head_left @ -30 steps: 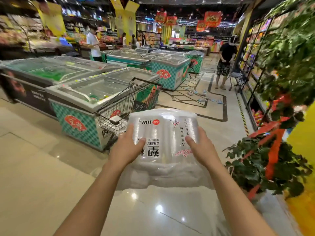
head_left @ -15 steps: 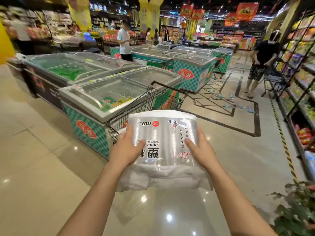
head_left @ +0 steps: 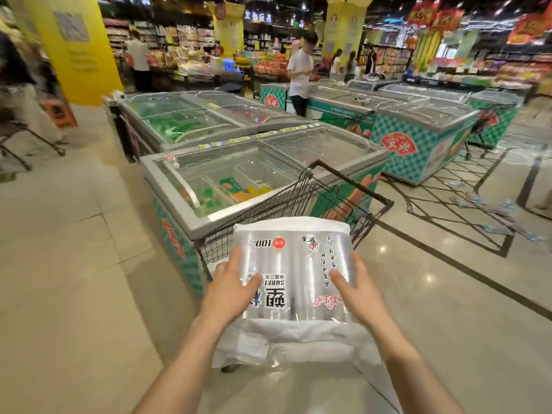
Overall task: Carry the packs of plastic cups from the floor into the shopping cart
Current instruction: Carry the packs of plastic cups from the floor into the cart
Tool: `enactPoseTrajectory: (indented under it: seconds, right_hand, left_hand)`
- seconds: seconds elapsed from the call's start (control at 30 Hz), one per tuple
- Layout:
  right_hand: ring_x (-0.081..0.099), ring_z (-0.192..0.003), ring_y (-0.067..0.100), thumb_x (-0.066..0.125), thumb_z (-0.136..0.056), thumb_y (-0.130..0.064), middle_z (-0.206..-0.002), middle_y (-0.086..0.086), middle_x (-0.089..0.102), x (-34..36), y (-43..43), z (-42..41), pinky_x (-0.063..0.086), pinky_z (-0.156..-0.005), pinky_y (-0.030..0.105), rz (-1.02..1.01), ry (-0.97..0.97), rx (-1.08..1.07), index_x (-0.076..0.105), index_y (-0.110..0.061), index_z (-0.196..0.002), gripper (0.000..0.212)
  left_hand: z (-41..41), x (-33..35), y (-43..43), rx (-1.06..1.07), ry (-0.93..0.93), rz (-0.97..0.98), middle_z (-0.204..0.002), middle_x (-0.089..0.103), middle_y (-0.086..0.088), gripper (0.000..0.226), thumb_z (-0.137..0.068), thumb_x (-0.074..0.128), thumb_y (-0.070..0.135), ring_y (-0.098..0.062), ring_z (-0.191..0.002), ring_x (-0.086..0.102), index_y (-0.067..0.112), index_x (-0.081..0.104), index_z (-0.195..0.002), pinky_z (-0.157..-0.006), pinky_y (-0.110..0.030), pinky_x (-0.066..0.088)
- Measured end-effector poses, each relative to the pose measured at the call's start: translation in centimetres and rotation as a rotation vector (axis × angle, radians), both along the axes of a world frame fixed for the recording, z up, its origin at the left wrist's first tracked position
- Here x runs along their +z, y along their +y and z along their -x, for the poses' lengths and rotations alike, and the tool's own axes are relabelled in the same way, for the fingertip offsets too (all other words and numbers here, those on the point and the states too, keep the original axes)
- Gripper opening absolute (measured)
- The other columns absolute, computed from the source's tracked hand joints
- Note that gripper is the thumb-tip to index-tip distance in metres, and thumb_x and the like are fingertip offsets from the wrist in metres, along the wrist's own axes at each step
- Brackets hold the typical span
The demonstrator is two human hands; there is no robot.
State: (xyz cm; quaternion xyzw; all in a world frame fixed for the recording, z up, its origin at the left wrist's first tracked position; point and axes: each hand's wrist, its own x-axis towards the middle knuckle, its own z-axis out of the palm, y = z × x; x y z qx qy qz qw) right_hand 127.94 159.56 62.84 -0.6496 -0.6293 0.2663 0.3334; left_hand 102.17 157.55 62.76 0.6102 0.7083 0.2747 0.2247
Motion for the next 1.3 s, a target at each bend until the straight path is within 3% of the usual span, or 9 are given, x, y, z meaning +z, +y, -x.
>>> enactPoseTrajectory:
  seconds: [0.13,0.27,0.43,0.6,0.77,0.87,1.0,1.2,1.3]
  right_hand:
    - [0.034,-0.140,0.019,0.054,-0.097,-0.040,-0.152,-0.004,0.037,0.5,9.1,-0.9,0.028,-0.102,0.027,0.038,-0.019,0.149,0.023,-0.023,-0.153,0.066]
    - [0.027,-0.144,0.019,0.054,-0.095,-0.045,-0.159,-0.004,0.026,-1.0,17.3,1.0,0.022,-0.113,0.032,0.071,-0.035,0.269,0.018,-0.021,-0.154,0.074]
    - [0.027,-0.145,0.022,0.051,-0.095,-0.050,-0.159,-0.001,0.025,-4.6,27.3,5.3,0.024,-0.114,0.035,0.130,-0.104,0.385,0.015,-0.018,-0.155,0.078]
    - [0.029,-0.143,0.020,0.052,-0.094,-0.054,-0.158,-0.004,0.026,-8.2,35.6,10.0,0.024,-0.113,0.033,0.200,-0.090,0.427,0.015,-0.019,-0.155,0.080]
    - [0.033,-0.142,0.023,0.052,-0.095,-0.049,-0.158,-0.001,0.028,-12.2,43.0,12.9,0.027,-0.113,0.034,0.312,-0.142,0.485,0.012,-0.021,-0.156,0.078]
    - [0.046,-0.133,0.023,0.058,-0.092,-0.048,-0.151,-0.005,0.040,-15.0,46.4,14.0,0.036,-0.110,0.042,0.415,-0.130,0.482,0.014,-0.029,-0.154,0.079]
    - [0.048,-0.131,0.022,0.062,-0.091,-0.044,-0.152,-0.008,0.038,-20.0,50.0,15.6,0.039,-0.109,0.050,0.521,-0.113,0.513,0.012,-0.033,-0.152,0.080]
    - [0.039,-0.138,0.024,0.060,-0.093,-0.038,-0.159,-0.007,0.020,-28.2,52.7,18.4,0.031,-0.111,0.041,0.605,-0.128,0.549,0.006,-0.027,-0.155,0.083]
    - [0.041,-0.135,0.022,0.059,-0.094,-0.038,-0.154,-0.006,0.030,-32.1,53.8,19.5,0.033,-0.107,0.030,0.645,-0.131,0.541,0.006,-0.026,-0.155,0.082]
  left_hand:
    - [-0.9,-0.8,6.0,0.107,-0.059,0.038,-0.138,0.045,-0.011,0.070,-0.090,0.053,0.048,-0.027,-0.126,0.046,0.037,0.016,-0.149,-0.093,-0.035,0.041]
    - [0.4,-2.8,11.4,0.193,-0.127,0.064,-0.146,0.041,-0.005,0.082,-0.077,0.044,0.065,-0.027,-0.128,0.043,0.044,0.011,-0.149,-0.100,-0.041,0.042]
    - [3.5,-6.7,18.7,0.300,-0.094,0.070,-0.156,0.029,-0.003,0.080,-0.092,0.052,0.049,-0.025,-0.136,0.036,0.034,0.004,-0.155,-0.101,-0.035,0.037]
    - [6.7,-10.1,25.6,0.369,-0.137,0.131,-0.158,0.023,-0.004,0.079,-0.095,0.050,0.047,-0.023,-0.141,0.030,0.033,0.000,-0.155,-0.102,-0.036,0.036]
    - [9.0,-13.8,31.2,0.415,-0.143,0.214,-0.160,0.018,-0.003,0.080,-0.096,0.049,0.048,-0.021,-0.139,0.035,0.032,-0.003,-0.155,-0.103,-0.035,0.037]
    - [9.3,-16.3,33.5,0.469,-0.216,0.278,-0.161,0.016,0.002,0.078,-0.096,0.052,0.043,-0.019,-0.142,0.033,0.033,0.003,-0.155,-0.111,-0.039,0.033]
    - [9.9,-20.4,36.2,0.533,-0.228,0.333,-0.160,0.016,0.011,0.076,-0.095,0.054,0.043,-0.017,-0.143,0.029,0.034,0.007,-0.155,-0.115,-0.043,0.031]
    - [11.7,-28.3,39.3,0.615,-0.214,0.437,-0.160,0.020,0.006,0.077,-0.094,0.050,0.051,-0.022,-0.144,0.027,0.036,0.006,-0.154,-0.115,-0.044,0.029]
    - [12.7,-31.9,40.6,0.649,-0.228,0.474,-0.161,0.018,0.005,0.074,-0.095,0.051,0.048,-0.021,-0.146,0.021,0.036,0.007,-0.154,-0.116,-0.042,0.026]
